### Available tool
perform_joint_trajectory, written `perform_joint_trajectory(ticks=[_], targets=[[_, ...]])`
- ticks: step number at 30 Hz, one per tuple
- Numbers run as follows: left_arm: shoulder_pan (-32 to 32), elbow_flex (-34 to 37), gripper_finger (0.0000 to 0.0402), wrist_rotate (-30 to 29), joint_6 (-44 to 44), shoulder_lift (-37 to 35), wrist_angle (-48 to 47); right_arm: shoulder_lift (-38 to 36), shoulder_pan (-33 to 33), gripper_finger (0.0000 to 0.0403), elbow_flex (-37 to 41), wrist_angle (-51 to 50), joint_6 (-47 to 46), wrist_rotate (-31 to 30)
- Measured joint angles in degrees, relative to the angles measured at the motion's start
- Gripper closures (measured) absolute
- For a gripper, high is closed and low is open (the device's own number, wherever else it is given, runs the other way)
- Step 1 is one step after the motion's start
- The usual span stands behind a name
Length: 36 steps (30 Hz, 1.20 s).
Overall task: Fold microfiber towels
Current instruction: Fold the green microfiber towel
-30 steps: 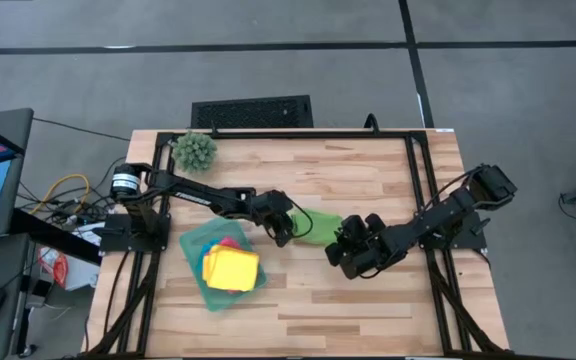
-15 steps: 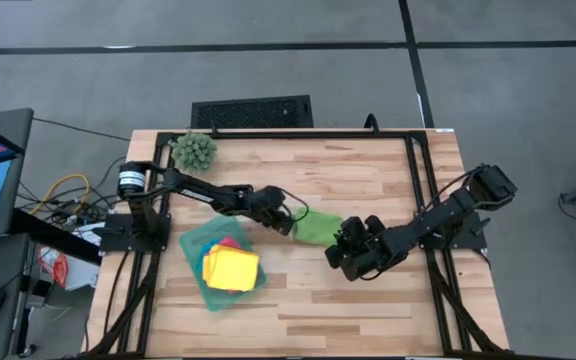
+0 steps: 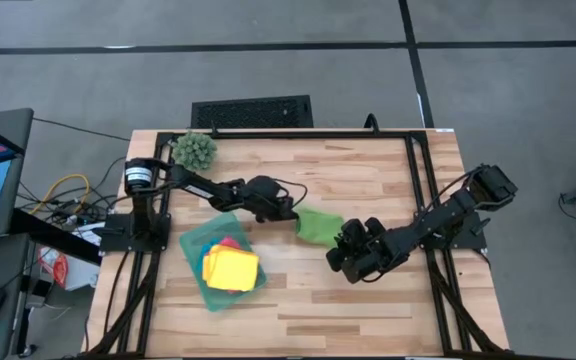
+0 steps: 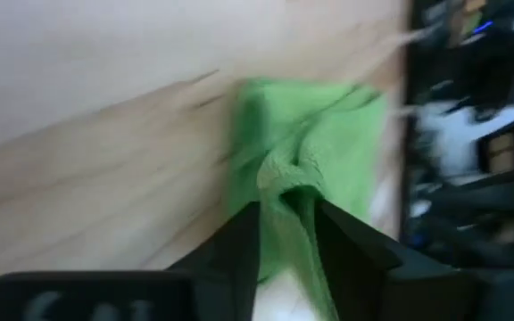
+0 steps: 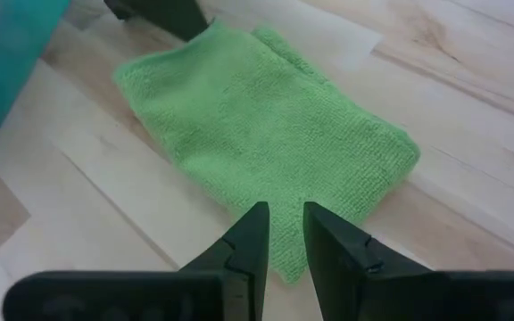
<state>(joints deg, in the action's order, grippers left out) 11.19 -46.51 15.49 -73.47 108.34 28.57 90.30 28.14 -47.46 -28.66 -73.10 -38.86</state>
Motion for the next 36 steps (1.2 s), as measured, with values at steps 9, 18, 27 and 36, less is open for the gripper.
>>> perform_joint_trajectory(ticks=[9, 18, 27, 36], targets=[[0.5, -0.1, 0.0247, 0.3, -7.1, 0.0, 7.5, 0.0, 0.0, 0.0305, 0.0, -0.4, 0.1, 0.0], [0.0, -0.1, 0.0244, -0.9, -6.7, 0.0, 6.3, 0.0, 0.0, 0.0305, 0.0, -1.0, 0.1, 0.2], [-1.6, -0.1, 0.0244, -1.4, -3.0, 0.0, 2.7, 0.0, 0.0, 0.0305, 0.0, -1.0, 1.6, 0.1], [-1.8, -0.4, 0.0267, -3.3, -2.6, 0.0, 2.0, 0.0, 0.0, 0.0305, 0.0, -1.0, 1.6, 0.1]])
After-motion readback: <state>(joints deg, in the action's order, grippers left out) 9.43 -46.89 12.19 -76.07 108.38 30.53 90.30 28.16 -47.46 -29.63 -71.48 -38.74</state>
